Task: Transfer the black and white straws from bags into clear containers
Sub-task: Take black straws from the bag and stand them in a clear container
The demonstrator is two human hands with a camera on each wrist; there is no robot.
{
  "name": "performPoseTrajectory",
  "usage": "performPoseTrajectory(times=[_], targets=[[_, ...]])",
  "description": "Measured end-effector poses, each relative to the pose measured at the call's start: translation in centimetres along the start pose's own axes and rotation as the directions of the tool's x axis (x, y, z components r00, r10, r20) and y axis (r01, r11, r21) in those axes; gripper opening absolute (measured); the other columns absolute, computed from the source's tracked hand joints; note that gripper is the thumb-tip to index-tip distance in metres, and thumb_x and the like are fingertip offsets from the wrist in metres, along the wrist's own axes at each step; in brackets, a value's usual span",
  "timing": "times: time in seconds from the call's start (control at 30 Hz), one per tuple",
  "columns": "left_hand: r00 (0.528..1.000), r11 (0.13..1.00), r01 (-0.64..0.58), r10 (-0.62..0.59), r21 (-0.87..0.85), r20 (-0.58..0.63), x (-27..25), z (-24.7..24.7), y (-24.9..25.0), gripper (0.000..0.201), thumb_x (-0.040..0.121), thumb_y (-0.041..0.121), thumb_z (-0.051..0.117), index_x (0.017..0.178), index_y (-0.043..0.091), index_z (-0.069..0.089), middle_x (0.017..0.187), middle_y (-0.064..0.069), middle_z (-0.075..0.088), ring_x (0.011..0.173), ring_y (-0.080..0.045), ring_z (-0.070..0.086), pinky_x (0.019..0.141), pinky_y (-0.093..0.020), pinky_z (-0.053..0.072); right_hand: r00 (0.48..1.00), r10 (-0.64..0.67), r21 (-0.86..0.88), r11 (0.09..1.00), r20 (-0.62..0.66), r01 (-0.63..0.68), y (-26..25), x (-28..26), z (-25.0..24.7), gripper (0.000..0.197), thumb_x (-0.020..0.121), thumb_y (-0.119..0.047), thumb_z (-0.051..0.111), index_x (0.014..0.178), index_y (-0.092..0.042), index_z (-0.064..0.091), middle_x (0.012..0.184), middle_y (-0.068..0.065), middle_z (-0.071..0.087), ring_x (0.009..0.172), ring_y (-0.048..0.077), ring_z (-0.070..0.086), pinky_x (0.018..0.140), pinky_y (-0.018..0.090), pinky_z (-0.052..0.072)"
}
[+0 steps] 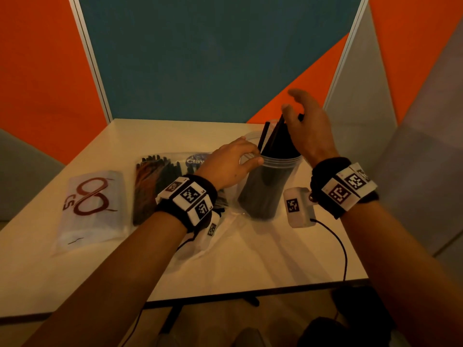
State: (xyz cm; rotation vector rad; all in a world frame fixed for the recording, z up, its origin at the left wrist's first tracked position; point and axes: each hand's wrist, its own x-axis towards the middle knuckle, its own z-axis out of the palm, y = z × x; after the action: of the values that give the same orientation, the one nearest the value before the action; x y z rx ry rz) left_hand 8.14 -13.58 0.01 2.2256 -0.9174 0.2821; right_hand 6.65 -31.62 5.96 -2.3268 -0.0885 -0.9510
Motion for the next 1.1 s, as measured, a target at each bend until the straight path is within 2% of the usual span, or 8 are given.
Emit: performPoseTrajectory(times=[0.13, 0.27, 0.4, 0.53, 0.73, 0.8, 0.93, 1.1], targets=[[1.000, 1.000, 0.003, -0.003, -0.005, -0.014, -0.1, 0.1, 0.1, 0.026, 0.094, 0.034, 0.054, 0.110, 0.016, 0.064, 0.127, -0.002, 0.058, 0.127, -0.019, 0.045, 0.097, -0.024, 0.032, 0.990, 0.091, -0.221, 0.973, 0.111, -0.065, 0.8, 1.1, 0.1, 0.031, 0.100, -0.025, 0.042, 0.098, -0.003, 0.065, 0.096, 0.014, 0.064, 0.093, 0.031, 0.060, 0.071, 0.031, 0.040], [1.000, 1.000, 0.010, -0.010, -0.008, -0.011, -0.1, 0.1, 0.2, 0.028, 0.094, 0.033, 0.055, 0.113, 0.016, 0.063, 0.129, -0.002, 0.057, 0.128, -0.019, 0.044, 0.100, -0.027, 0.034, 0.995, -0.100, -0.218, 0.971, 0.028, 0.104, 0.9, 1.2, 0.3, 0.038, 0.098, -0.039, 0.042, 0.109, -0.011, 0.065, 0.112, 0.010, 0.065, 0.105, 0.028, 0.058, 0.087, 0.036, 0.046], [1.000, 1.000, 0.019, -0.019, 0.005, 0.006, 0.0, 0.0, 0.3, 0.030, 0.094, 0.033, 0.054, 0.118, 0.017, 0.061, 0.135, -0.003, 0.053, 0.129, -0.021, 0.044, 0.100, -0.026, 0.033, 0.930, 0.043, -0.476, 0.867, 0.366, 0.147, 0.9, 1.0, 1.2, 0.035, 0.097, -0.042, 0.042, 0.102, -0.018, 0.067, 0.109, 0.006, 0.062, 0.117, 0.031, 0.049, 0.101, 0.055, 0.036], [0.991, 0.999, 0.036, -0.032, -0.027, 0.129, -1.0, -1.1, 0.2, 0.065, 0.093, 0.039, 0.054, 0.149, 0.033, 0.020, 0.159, 0.005, 0.010, 0.145, -0.012, 0.012, 0.113, -0.029, 0.021, 0.980, -0.057, -0.357, 0.926, 0.192, 0.124, -0.3, 0.6, 0.8, 0.031, 0.096, -0.037, 0.046, 0.111, -0.018, 0.064, 0.126, 0.004, 0.058, 0.128, 0.028, 0.041, 0.107, 0.060, 0.026], [0.850, 0.978, 0.170, -0.207, 0.119, 0.485, -3.7, -4.3, -1.7, 0.118, 0.067, 0.040, 0.083, 0.148, 0.037, -0.003, 0.155, 0.005, 0.018, 0.137, -0.015, 0.031, 0.113, -0.030, 0.028, 0.942, -0.238, 0.054, 0.971, 0.236, 0.232, -6.7, -4.6, 0.4, 0.019, 0.090, -0.017, 0.053, 0.100, -0.013, 0.069, 0.092, -0.004, 0.063, 0.084, 0.005, 0.055, 0.072, 0.011, 0.039], [0.749, 0.939, 0.242, -0.341, 0.245, 0.567, -4.3, -5.0, -3.1, 0.127, 0.063, 0.029, 0.087, 0.147, 0.038, -0.007, 0.150, 0.009, 0.022, 0.134, -0.012, 0.029, 0.108, -0.025, 0.028, 0.818, -0.184, 0.048, 0.981, 0.545, 0.188, -8.9, -6.9, 0.7, 0.016, 0.090, -0.014, 0.055, 0.096, -0.013, 0.070, 0.089, -0.007, 0.065, 0.079, 0.006, 0.057, 0.065, 0.008, 0.041], [0.681, 0.867, 0.255, -0.475, 0.428, 0.557, -5.3, -5.7, -4.8, 0.102, 0.078, 0.020, 0.075, 0.149, 0.040, 0.003, 0.154, 0.000, 0.028, 0.134, -0.021, 0.036, 0.107, -0.033, 0.034, 0.359, -0.049, -0.072, 0.945, 0.932, 0.318, -10.3, -10.4, 3.9, 0.031, 0.087, -0.024, 0.065, 0.117, -0.017, 0.064, 0.115, 0.002, 0.064, 0.100, 0.019, 0.061, 0.075, 0.022, 0.043], [0.804, 0.915, 0.196, -0.356, 0.354, 0.476, -6.0, -6.4, -3.4, 0.047, 0.091, 0.010, 0.048, 0.134, 0.030, 0.049, 0.134, 0.000, 0.055, 0.117, -0.019, 0.053, 0.102, -0.037, 0.043, 0.232, 0.127, -0.215, 0.887, 0.965, 0.408, -9.1, -12.2, 10.2, 0.079, 0.075, -0.029, 0.077, 0.143, -0.028, 0.036, 0.140, 0.009, 0.040, 0.124, 0.030, 0.045, 0.102, 0.035, 0.039]])
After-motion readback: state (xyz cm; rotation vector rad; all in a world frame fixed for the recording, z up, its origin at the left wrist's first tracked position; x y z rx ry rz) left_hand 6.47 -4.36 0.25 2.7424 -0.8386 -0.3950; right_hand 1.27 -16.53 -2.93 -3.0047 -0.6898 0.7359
